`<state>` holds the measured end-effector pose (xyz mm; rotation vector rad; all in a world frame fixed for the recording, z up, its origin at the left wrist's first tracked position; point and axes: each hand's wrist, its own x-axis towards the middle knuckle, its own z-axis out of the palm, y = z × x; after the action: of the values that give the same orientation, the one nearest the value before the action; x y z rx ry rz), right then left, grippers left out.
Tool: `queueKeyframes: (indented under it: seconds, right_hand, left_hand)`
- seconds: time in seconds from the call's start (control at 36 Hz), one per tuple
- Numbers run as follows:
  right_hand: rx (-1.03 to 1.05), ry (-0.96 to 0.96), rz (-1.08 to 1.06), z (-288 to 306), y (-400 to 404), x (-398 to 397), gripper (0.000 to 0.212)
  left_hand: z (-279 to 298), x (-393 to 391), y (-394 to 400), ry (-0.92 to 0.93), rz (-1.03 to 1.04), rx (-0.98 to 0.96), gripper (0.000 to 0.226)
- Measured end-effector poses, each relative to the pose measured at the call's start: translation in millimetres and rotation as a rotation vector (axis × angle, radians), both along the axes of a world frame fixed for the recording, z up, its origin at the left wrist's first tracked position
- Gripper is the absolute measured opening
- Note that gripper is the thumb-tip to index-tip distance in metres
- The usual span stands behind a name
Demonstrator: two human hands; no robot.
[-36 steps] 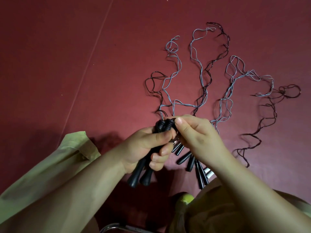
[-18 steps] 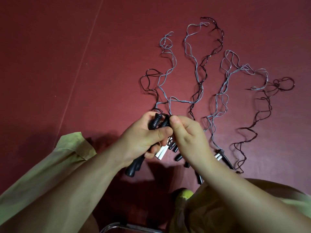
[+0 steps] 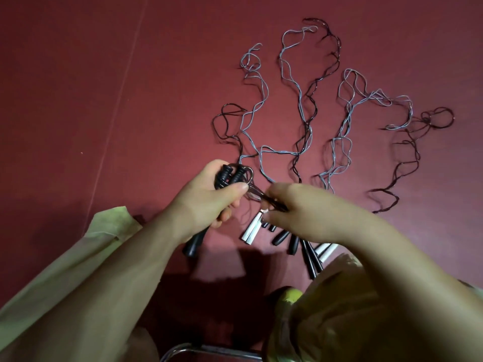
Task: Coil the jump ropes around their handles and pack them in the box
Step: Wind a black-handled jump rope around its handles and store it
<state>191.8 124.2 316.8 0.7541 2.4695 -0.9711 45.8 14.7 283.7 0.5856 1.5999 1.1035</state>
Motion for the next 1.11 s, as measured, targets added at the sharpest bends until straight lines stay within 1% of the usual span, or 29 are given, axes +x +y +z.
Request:
queueKeyframes:
  seconds: [0.06,0.14,0.25,0.28,0.33,0.39,0.44,0.5,0.58,0.67,0.75,0.83,0.89,0.92,0.97,1.0,1.06,1.08,1.11]
  right_hand:
    - [0.131,-0.067,0.072,1.9,0.2,1.6,0.019]
    - [0.226,-0.076,0.164,10.8,-4.0,0.5,0.02]
    - [0.318,-0.021,0.314,24.2,-11.8,-1.8,0.023]
    - [0.327,0.009,0.336,28.3,-13.9,-2.9,0.023]
    - [0.312,0.08,0.364,35.9,-15.1,-6.1,0.021]
    - [0.218,0.125,0.357,40.2,-12.0,-9.9,0.02]
    - [0.034,0.177,0.281,39.6,-6.2,-13.3,0.015]
    - [-0.181,0.248,0.132,35.1,-0.3,-16.3,0.013]
    - [-0.444,0.36,-0.066,22.6,0.5,-19.9,0.021]
    - [-0.67,0.39,-0.209,6.6,-4.5,-21.3,0.023]
    - [-0.759,0.394,-0.306,-9.3,-6.7,-21.9,0.027]
    - [-0.8,0.446,-0.433,-19.6,-7.2,-26.5,0.034]
    - [-0.793,0.475,-0.502,-22.6,-7.1,-28.7,0.034]
    - [-0.812,0.482,-0.53,-23.8,-6.7,-28.9,0.031]
    - [-0.881,0.499,-0.558,-24.0,-6.0,-28.2,0.025]
    - [-0.901,0.507,-0.562,-23.1,-5.7,-27.4,0.026]
    - [-0.882,0.515,-0.543,-21.3,-4.9,-25.3,0.035]
    - [-0.846,0.513,-0.517,-19.5,-4.6,-24.1,0.041]
    - [-0.793,0.508,-0.491,-17.3,-4.9,-23.3,0.045]
  left_hand:
    - [-6.6,-1.9,-1.7,0.023,-0.04,-0.053,0.013]
    - [-15.5,-4.4,-7.6,0.091,-0.14,-0.127,0.015]
    - [-21.5,1.3,-15.4,0.316,-0.343,-0.167,0.018]
    - [-20.9,4.1,-16.4,0.334,-0.393,-0.174,0.018]
    - [-17.2,10.1,-17.3,0.26,-0.468,-0.17,0.019]
    - [-12.8,14.6,-18.4,0.145,-0.524,-0.143,0.021]
    - [-6.9,17.3,-19.3,0.091,-0.556,-0.119,0.024]
    - [-0.3,18.9,-19.4,0.106,-0.57,-0.087,0.028]
    - [9.7,21.3,-19.7,0.157,-0.589,-0.026,0.034]
    - [11.3,25.6,-23.8,0.043,-0.555,0.011,0.034]
    - [8.1,28.5,-26.6,-0.155,-0.505,0.103,0.024]
    - [6.7,26.9,-25.6,-0.297,-0.385,0.134,0.037]
    - [5.8,25.0,-24.3,-0.361,-0.285,0.123,0.037]
    - [5.8,23.6,-23.2,-0.389,-0.242,0.122,0.034]
    - [6.2,19.2,-21.1,-0.418,-0.179,0.145,0.025]
    - [7.4,16.8,-19.9,-0.42,-0.163,0.159,0.02]
    - [9.0,12.8,-18.3,-0.403,-0.129,0.161,0.006]
    - [8.2,11.9,-18.0,-0.39,-0.112,0.154,0.004]
    - [8.6,11.7,-17.6,-0.38,-0.092,0.143,0.009]
